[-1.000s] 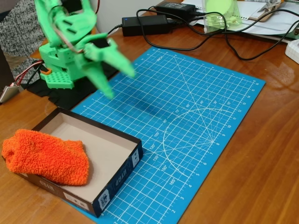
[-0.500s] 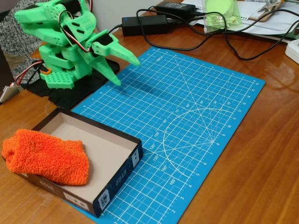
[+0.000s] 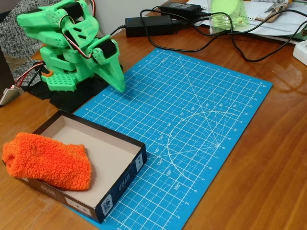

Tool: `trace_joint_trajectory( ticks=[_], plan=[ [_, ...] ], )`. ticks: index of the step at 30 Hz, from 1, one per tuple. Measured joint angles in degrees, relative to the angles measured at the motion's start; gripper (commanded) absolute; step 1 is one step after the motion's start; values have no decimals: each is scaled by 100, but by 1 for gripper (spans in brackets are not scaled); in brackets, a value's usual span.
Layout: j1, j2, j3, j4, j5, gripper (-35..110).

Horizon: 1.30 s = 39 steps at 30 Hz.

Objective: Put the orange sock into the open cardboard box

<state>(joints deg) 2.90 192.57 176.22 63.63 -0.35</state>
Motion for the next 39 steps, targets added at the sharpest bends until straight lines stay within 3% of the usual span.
trace_joint_trajectory(
  ticks=[39],
  plan=[
    [9,0,0,0,0,0]
  ],
)
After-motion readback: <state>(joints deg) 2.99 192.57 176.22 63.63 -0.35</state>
